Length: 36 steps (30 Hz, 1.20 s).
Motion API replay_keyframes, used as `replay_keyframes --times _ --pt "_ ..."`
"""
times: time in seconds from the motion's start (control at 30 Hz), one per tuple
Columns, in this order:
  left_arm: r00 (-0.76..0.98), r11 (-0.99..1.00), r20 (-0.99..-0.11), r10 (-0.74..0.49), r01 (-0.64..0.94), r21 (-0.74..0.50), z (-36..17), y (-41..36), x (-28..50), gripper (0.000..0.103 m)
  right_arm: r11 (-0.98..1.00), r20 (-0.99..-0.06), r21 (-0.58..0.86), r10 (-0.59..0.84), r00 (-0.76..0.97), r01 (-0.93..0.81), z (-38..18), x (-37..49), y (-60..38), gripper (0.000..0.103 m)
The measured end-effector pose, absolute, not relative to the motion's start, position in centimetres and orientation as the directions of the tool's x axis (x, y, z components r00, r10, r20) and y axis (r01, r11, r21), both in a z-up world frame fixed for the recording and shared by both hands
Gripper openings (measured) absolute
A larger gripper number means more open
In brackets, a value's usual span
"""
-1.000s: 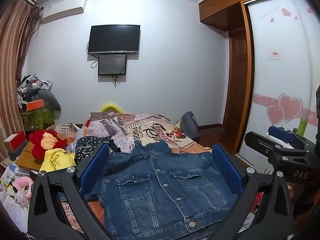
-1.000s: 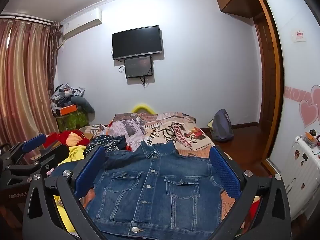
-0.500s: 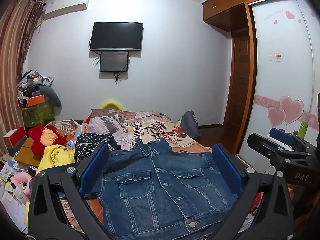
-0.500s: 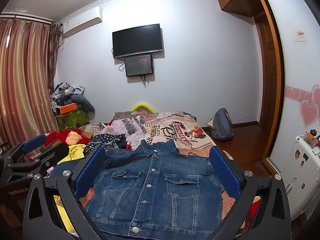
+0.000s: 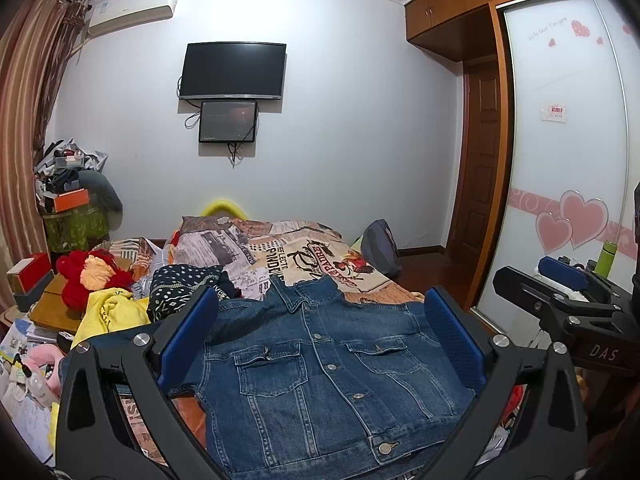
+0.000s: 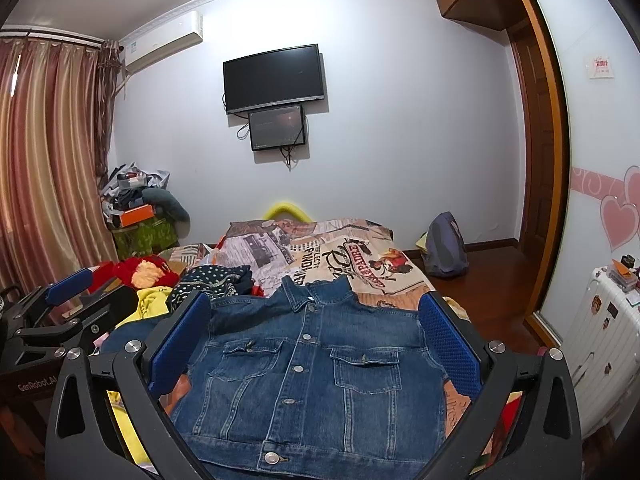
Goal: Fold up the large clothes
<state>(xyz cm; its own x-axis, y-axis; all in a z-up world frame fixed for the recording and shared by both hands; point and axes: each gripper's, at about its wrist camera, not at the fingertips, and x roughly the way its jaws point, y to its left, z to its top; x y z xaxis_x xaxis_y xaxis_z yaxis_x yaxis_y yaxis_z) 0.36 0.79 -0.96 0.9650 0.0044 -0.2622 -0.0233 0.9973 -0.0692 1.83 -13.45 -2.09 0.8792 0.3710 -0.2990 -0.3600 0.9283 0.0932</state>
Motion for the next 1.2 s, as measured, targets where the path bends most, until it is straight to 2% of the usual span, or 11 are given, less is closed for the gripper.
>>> replay_keyframes --times 1.2 --pt "0.962 0.996 -0.271 0.015 -0.037 -0.077 -0.6 1.1 0.8 0.103 0.93 -0.305 0.091 0.367 0.879 -0.357 -1.9 1.9 -13.2 0.103"
